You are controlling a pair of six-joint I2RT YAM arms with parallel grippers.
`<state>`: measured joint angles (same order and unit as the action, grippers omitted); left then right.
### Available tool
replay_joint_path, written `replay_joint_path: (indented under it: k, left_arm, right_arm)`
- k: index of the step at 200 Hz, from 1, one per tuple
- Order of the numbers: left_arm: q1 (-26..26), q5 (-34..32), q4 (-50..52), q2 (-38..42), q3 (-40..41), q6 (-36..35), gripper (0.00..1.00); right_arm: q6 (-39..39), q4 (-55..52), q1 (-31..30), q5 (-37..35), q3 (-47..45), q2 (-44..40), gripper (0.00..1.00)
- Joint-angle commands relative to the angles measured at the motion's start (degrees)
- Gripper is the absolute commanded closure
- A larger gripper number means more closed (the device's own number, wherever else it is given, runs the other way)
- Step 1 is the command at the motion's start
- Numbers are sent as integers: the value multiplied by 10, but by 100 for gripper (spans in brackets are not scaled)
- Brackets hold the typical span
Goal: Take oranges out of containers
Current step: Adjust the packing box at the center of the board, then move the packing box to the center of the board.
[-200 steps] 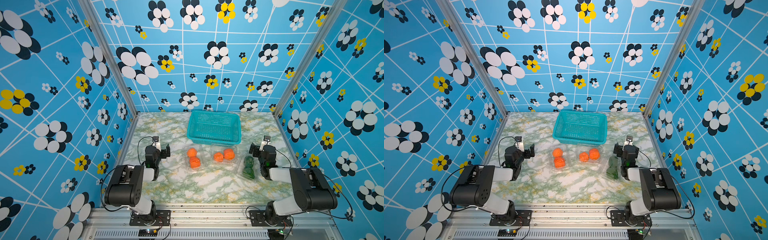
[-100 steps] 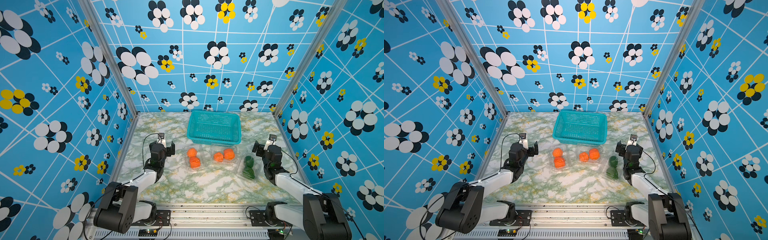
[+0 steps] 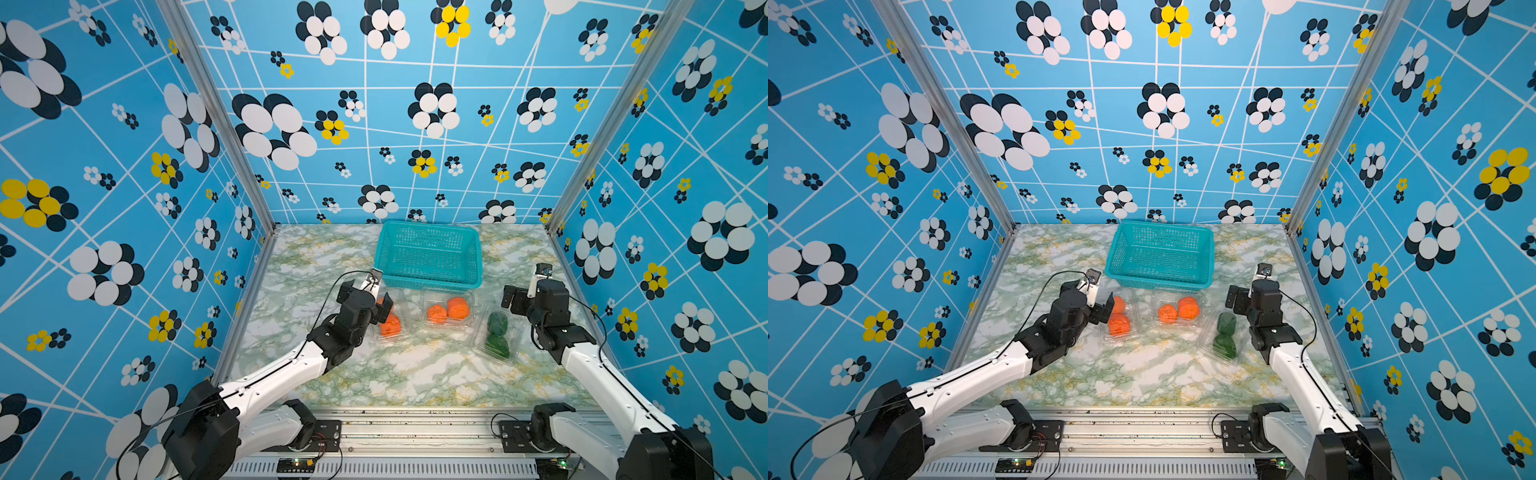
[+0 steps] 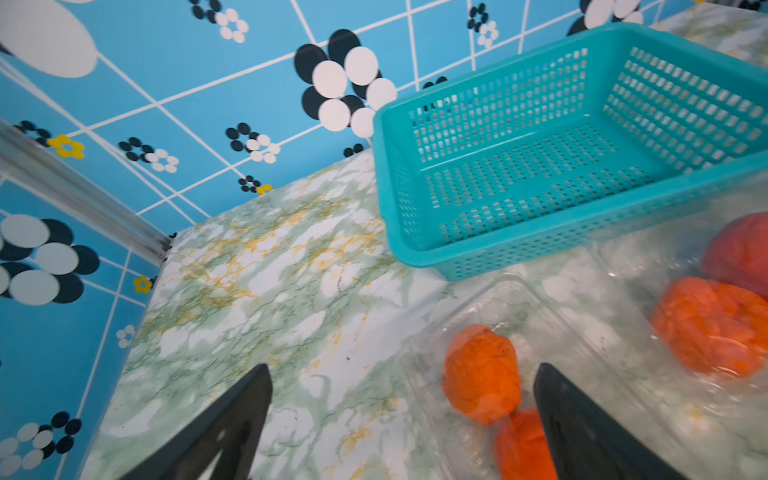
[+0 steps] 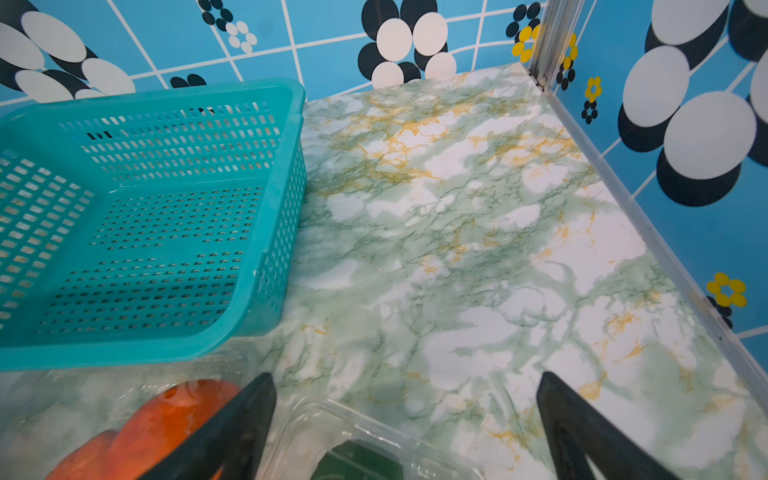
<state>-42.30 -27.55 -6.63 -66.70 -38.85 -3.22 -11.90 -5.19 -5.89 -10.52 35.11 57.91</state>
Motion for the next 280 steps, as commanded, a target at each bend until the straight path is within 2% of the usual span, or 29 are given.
replay_joint_path:
  k: [1, 45, 84, 127, 170, 200, 229, 264, 267, 280]
  left_arm:
    - [-31, 29, 102, -27, -37, 40, 1]
    - [-50, 96, 132, -131, -91, 89, 0]
    - [-53, 114, 152, -210, -137, 99, 1]
    - [-46, 81, 203, -256, -166, 118, 0]
    - [7, 82, 225, -222, -142, 147, 0]
    - [19, 62, 227, -178, -127, 139, 1]
    - [-13, 42, 235, -139, -133, 133, 0]
    - [-88, 25, 197, -103, -130, 126, 0]
    - [-93, 27, 191, -101, -128, 124, 0]
    - [-114, 34, 166, -100, -127, 123, 0]
  right_arm:
    - [-42, -132, -3, 40, 16, -12, 1]
    - [-102, -182, -3, 99, 19, -8, 4]
    - [-103, -208, -3, 94, 25, 14, 6]
    - [-102, -225, -3, 83, 23, 36, 8]
    - [-102, -229, -3, 81, 18, 23, 8]
    - [-110, -232, -3, 84, 12, 16, 14]
    - [-110, -231, -3, 101, 10, 24, 22]
    - [-113, -232, -3, 116, 4, 27, 26]
    - [-111, -231, -20, 118, 4, 27, 26]
    - [-107, -229, -29, 126, 1, 26, 27]
